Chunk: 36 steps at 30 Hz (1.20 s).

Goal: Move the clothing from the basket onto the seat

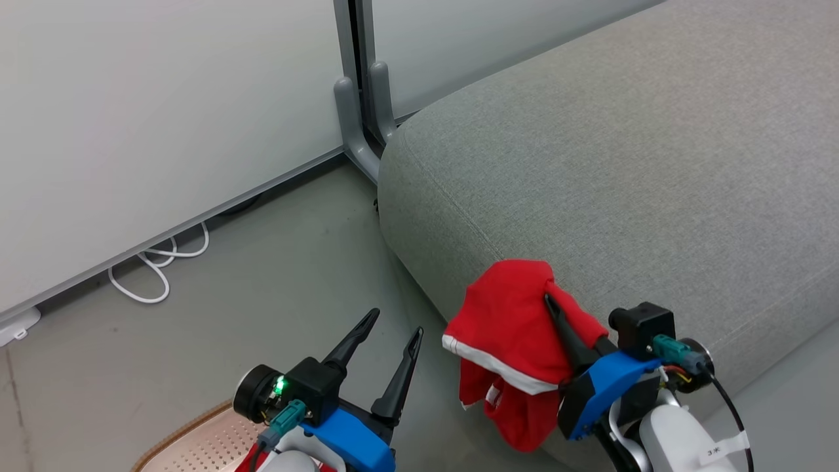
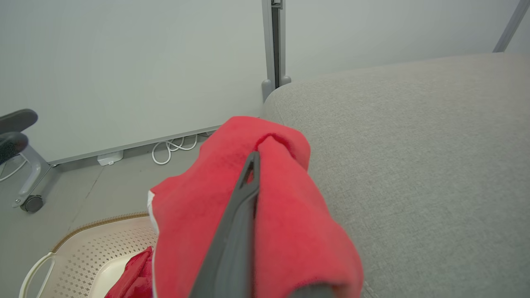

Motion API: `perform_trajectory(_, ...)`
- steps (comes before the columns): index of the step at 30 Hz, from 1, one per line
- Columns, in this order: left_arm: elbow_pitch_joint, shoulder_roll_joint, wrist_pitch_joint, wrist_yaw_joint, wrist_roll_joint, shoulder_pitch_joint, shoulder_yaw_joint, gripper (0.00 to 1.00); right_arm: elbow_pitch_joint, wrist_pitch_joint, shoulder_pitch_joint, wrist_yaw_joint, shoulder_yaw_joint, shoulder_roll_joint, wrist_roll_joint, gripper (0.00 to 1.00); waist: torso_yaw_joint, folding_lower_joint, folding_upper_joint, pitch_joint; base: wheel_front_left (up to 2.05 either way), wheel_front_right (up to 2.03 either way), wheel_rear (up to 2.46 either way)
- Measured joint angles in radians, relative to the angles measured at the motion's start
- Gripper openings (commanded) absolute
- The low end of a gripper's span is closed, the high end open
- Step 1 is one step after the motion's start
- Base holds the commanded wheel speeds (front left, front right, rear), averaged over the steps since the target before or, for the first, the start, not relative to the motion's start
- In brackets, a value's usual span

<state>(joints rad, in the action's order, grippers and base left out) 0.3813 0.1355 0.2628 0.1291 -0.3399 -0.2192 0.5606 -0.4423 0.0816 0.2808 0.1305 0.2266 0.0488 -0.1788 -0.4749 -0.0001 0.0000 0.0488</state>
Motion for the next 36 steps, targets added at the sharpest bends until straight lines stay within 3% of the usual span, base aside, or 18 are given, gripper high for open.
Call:
perform_trajectory(6, -0.006, 0.014, 0.000, 0.000, 0.007, -0.011, -0.001, 1.00, 0.028, -0.023, 0.077, 0.000, -0.031, 0.031, 0.012, 0.00, 0.012, 0.0000, 0.0000, 0.033, 0.00, 0.00, 0.00)
perform_trajectory(14, -0.030, 0.047, 0.000, 0.000, 0.035, -0.087, 0.006, 1.00, 0.057, -0.072, 0.298, 0.000, -0.112, 0.154, 0.007, 0.00, 0.028, 0.0000, 0.0000, 0.132, 0.00, 0.00, 0.00)
perform_trajectory(26, -0.083, 0.117, 0.000, 0.000, 0.068, -0.228, 0.040, 1.00, 0.013, -0.066, 0.535, 0.000, -0.420, 0.353, -0.053, 0.00, 0.100, 0.0002, 0.0000, 0.360, 0.00, 0.00, 0.00)
perform_trajectory(36, -0.151, 0.186, 0.000, 0.000, 0.104, -0.313, 0.085, 1.00, -0.133, 0.044, 0.562, 0.000, -0.588, 0.384, -0.042, 0.00, 0.173, 0.0003, 0.0000, 0.554, 0.00, 0.00, 0.00)
